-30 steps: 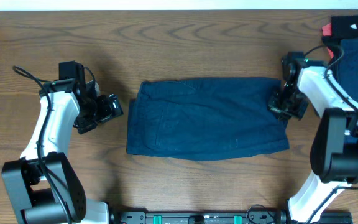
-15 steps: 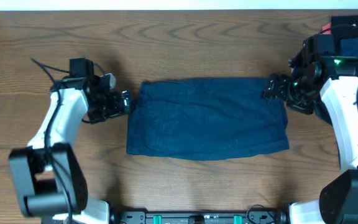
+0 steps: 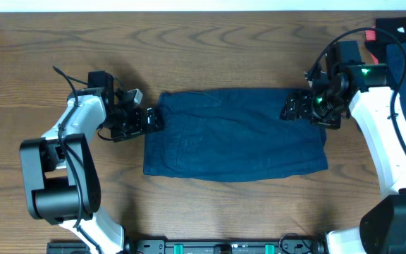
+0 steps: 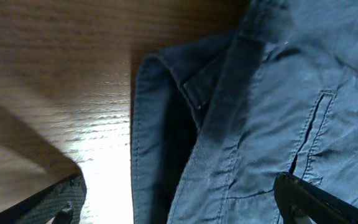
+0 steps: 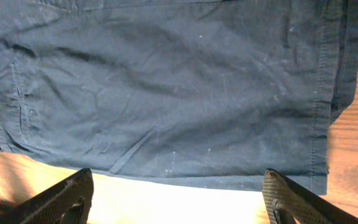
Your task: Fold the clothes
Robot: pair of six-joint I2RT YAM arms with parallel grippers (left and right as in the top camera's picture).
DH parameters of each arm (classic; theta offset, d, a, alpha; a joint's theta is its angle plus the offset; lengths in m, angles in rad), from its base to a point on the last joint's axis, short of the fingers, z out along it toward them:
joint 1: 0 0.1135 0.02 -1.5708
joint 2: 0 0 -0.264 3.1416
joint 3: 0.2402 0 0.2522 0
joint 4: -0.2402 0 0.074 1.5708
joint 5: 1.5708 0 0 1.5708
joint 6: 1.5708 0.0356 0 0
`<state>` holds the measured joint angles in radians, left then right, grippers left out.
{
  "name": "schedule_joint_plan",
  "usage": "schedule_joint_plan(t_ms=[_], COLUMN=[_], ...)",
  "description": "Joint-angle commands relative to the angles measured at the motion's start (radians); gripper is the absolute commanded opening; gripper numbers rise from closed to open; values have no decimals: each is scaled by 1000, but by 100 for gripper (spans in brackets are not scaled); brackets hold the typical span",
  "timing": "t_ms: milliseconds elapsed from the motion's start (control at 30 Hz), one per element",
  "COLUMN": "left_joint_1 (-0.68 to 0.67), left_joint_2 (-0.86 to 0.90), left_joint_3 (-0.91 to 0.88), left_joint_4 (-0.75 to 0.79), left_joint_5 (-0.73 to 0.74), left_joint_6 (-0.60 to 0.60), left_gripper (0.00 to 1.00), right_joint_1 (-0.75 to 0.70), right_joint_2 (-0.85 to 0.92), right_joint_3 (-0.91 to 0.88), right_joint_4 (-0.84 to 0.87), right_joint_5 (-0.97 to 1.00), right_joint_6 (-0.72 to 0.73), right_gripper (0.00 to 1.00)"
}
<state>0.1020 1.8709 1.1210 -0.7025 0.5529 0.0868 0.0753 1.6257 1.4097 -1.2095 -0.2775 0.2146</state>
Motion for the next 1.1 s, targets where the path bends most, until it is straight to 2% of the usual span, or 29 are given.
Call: schedule_joint_plan(t_ms=[0,467,533,633,700,733,833,1067], left_joint_1=[3,-37,-60,-93,-104,-109,-109,-96], left_joint_2=[54,219,226,226,226,226,226,225], left_joint_3=[-4,-4,-4,-4,-4,-4,-4,37], left_joint_4=[-3,-74,-73,-63,-53,-46,-32,-87], left_joint_5=[50,50,31,15,-9,-34,-138,-292], left_joint_6=[21,13,6,5,-5,-26,-117,-149], left_gripper=[98,98,92,76,58,44,12,6], right_joint_1=[18,24,24,24,24,24,24,24], right_joint_2=[-4,-4,-4,-4,-4,-4,-4,-3], right_joint_3=[-10,-10,-10,-10,-11,-11,-11,-11], right_joint_4=[2,15,17,9,2,-2,-5,-26], right_joint_5=[-7,-7,-8,-8,-6,-6,-3,21], right_joint_6=[-21,-11,-10,-10,-11,-11,-11,-12], right_gripper=[84,82,82,80,80,80,80,79])
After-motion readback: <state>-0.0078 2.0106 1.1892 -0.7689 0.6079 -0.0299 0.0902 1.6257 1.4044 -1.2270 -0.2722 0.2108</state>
